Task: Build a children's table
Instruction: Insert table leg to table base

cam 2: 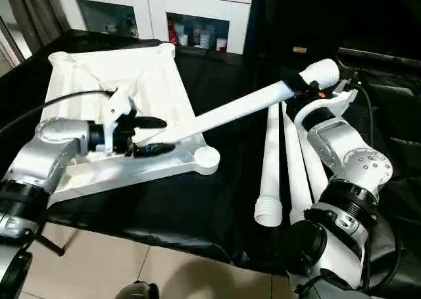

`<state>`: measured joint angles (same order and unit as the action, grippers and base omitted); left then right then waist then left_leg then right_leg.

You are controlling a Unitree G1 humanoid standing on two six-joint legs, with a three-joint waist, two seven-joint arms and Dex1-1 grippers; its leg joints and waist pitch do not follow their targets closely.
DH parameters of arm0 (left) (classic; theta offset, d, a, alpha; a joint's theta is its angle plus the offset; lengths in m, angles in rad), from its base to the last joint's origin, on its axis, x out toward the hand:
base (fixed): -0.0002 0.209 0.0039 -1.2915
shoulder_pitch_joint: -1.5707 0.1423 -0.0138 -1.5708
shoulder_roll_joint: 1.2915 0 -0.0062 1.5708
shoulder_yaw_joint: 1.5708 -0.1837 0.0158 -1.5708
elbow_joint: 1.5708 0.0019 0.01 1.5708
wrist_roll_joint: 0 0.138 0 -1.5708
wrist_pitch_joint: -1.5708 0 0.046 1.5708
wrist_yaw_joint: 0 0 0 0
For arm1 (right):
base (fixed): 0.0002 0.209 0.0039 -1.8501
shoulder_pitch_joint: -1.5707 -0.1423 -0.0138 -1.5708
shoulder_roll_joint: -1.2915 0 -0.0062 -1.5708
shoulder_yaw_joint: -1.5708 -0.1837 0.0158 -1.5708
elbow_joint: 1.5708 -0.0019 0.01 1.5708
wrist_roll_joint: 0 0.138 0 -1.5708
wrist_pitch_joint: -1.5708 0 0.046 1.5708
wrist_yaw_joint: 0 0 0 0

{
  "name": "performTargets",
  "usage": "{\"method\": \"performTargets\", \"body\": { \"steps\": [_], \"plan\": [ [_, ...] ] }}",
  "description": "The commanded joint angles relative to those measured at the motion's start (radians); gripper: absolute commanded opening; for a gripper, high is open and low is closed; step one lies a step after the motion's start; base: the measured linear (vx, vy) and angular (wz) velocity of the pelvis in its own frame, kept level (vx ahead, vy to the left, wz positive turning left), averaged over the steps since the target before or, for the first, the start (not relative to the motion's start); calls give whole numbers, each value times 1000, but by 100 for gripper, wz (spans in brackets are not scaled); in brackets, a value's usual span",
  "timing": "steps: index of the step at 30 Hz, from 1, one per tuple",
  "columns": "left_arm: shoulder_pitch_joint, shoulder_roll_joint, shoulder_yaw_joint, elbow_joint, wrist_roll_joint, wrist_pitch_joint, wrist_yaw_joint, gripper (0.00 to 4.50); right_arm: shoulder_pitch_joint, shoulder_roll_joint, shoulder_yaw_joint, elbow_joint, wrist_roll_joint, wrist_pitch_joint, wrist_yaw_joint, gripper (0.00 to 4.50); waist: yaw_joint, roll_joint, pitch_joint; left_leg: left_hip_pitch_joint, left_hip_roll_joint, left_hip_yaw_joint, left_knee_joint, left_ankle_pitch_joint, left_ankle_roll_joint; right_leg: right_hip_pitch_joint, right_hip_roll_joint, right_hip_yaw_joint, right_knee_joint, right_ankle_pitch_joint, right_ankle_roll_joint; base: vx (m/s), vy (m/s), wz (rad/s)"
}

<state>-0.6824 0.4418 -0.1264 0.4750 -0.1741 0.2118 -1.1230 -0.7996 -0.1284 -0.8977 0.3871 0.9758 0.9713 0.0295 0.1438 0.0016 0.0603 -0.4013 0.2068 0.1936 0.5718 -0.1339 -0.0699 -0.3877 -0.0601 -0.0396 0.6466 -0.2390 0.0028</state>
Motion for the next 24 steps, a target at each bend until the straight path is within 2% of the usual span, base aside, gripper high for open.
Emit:
{"method": "performTargets", "body": {
  "steps": [1,5,6,8,9,10,12,14,15,18,19,21,23,24],
  "plan": [
    [-10,-3,3,6,-9,12,5,407,-6,-5,-13,-11,63,-2,-3,189,0,6,-88,35,17,-10,-45,-108,-54,45,-71,32,-61,104,-180,0,0,0],
    [1,11,-9,0,-6,21,-25,407,-6,-8,-5,-1,64,-7,-1,189,1,5,-89,33,15,-10,-43,-88,-48,46,-69,32,-58,131,-179,0,0,0],
    [9,20,-14,-8,-3,27,-34,372,-5,-5,-2,1,66,-8,-2,189,0,0,-89,32,15,-9,-44,-86,-44,46,-69,32,-59,133,-179,0,0,0],
    [11,24,-14,-11,0,31,-35,372,-5,-5,1,1,73,-9,-6,189,1,3,-89,33,15,-9,-43,-87,-43,45,-69,32,-58,125,-179,0,0,0],
    [12,28,-17,-12,0,35,-39,366,-5,-4,4,1,75,-9,-7,189,0,-1,-88,33,16,-9,-44,-87,-41,46,-69,32,-59,122,-177,0,0,0],
    [12,31,-19,-11,3,33,-41,336,-5,-3,6,2,77,-10,-8,189,1,-1,-88,32,16,-8,-44,-84,-39,45,-70,32,-59,120,-178,0,0,0],
    [13,40,-27,-13,10,35,-46,327,-7,-1,11,6,77,-12,-7,189,1,-4,-87,32,16,-8,-44,-85,-37,46,-71,32,-59,111,-177,0,0,0],
    [14,47,-34,-13,20,32,-49,317,-9,-1,16,11,76,-13,-4,189,1,-4,-88,32,17,-8,-44,-84,-33,44,-71,33,-60,103,-170,0,0,0],
    [13,54,-43,-15,31,34,-53,295,-13,-2,20,18,74,-14,-2,189,1,-4,-87,33,18,-8,-44,-83,-31,44,-71,32,-59,101,-170,0,0,0],
    [12,61,-51,-19,38,38,-61,284,-19,-4,23,26,72,-15,-1,189,1,-5,-88,32,17,-8,-44,-74,-29,44,-71,32,-59,100,-170,0,0,0],
    [10,65,-54,-21,38,49,-67,279,-23,-4,26,29,73,-16,-2,189,1,-2,-88,34,16,-7,-43,-75,-30,42,-71,32,-58,101,-171,0,0,0],
    [7,73,-62,-22,43,47,-77,248,-26,-4,30,28,75,-16,-3,189,1,-4,-88,32,16,-7,-43,-70,-29,43,-70,32,-57,110,-175,0,0,0],
    [0,76,-61,-16,42,40,-81,245,-26,-3,35,24,83,-15,-5,189,1,-2,-89,32,16,-8,-42,-66,-27,43,-70,32,-57,116,-173,0,0,0],
    [-3,73,-57,-13,41,38,-77,227,-23,-3,39,23,85,-15,-6,189,0,-2,-89,32,15,-8,-42,-68,-28,44,-69,32,-57,121,-173,0,0,0]
  ]
}}
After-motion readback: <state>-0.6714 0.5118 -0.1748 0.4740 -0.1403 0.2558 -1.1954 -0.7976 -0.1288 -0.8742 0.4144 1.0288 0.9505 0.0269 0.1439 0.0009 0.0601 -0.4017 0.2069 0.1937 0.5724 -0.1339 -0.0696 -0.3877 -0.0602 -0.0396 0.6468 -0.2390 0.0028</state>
